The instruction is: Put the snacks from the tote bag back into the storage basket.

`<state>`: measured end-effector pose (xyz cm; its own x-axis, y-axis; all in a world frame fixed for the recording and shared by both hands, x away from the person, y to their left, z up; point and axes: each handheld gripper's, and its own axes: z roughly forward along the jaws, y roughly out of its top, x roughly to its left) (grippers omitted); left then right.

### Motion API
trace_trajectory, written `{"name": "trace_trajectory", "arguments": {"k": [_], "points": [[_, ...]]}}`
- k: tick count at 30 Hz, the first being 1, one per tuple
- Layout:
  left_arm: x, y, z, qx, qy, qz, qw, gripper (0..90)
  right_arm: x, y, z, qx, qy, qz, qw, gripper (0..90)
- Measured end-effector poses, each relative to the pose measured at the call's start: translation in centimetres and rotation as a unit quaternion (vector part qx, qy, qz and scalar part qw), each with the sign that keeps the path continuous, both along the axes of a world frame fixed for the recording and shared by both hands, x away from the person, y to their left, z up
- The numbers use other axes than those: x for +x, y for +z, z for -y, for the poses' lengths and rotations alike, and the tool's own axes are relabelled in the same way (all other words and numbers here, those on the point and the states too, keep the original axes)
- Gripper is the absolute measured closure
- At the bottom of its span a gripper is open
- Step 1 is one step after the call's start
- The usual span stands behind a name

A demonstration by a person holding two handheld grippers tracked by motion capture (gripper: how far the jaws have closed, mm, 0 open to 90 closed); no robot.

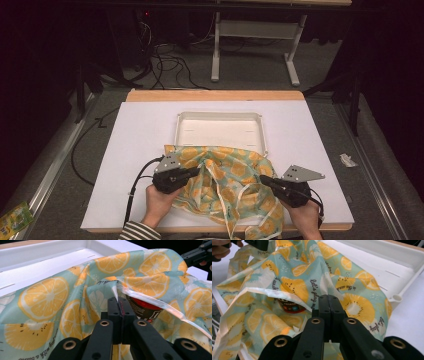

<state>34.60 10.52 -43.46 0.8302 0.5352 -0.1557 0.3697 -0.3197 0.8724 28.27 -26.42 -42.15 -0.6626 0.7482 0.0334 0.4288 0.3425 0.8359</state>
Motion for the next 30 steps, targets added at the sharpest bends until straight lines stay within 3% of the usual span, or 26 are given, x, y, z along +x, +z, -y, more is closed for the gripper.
{"name": "trace_trajectory", "arguments": {"k": [4,8,18,30], "points": [[-0.1,0.1,0.0,0.001,0.001,0.003,1.0,85.5,0.3,0.4,0.4,0.006,-0.013,0.005,0.9999,90.0],[-0.3,0.2,0.1,0.006,0.003,0.006,1.0,75.5,1.0,0.7,1.4,0.014,-0.033,0.004,0.9993,90.0],[-1.1,0.0,0.0,0.043,0.017,0.018,0.9988,56.6,2.7,0.1,3.2,0.028,-0.078,-0.015,0.9964,90.0],[-1.5,-0.8,-1.3,0.057,0.031,0.005,0.9979,58.3,4.5,-1.3,4.6,0.023,-0.116,-0.044,0.992,90.0]]}}
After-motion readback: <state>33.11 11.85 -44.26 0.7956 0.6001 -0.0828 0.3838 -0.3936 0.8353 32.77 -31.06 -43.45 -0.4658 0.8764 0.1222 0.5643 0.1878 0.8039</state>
